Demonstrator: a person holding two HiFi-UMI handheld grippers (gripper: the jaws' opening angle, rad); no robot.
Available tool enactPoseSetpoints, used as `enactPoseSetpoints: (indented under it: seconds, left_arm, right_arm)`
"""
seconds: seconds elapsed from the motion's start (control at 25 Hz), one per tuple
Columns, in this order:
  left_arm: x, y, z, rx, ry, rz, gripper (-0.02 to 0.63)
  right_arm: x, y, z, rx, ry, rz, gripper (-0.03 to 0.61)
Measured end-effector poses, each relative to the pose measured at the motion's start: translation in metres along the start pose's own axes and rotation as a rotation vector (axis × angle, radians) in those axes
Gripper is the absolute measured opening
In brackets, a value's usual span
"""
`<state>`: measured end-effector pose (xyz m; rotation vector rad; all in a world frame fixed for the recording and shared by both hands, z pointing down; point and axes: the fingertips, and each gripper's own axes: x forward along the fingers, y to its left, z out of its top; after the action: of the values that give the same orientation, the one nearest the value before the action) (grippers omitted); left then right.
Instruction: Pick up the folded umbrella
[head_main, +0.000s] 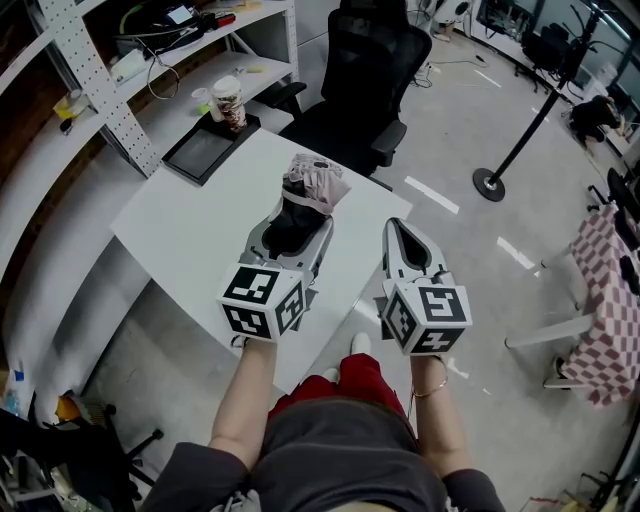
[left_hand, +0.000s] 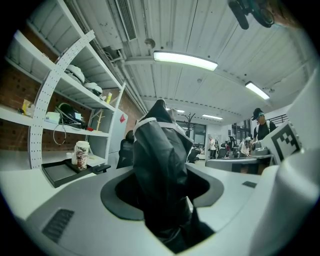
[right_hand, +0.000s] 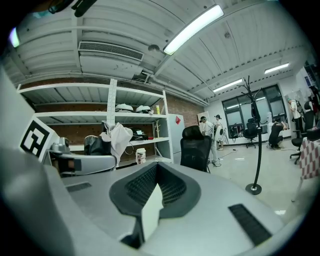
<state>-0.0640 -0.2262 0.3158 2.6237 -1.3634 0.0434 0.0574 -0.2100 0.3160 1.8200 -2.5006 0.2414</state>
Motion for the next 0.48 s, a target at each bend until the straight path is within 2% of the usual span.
enactPoseSetpoints:
  seconds: [0.48]
  left_arm:
    - [-0.020,0.001,0.008,0.009,-0.023,0.015,0.232]
  right_arm:
    - [-0.006,0.012,0.005,0.000,-0.015,0.012,0.018]
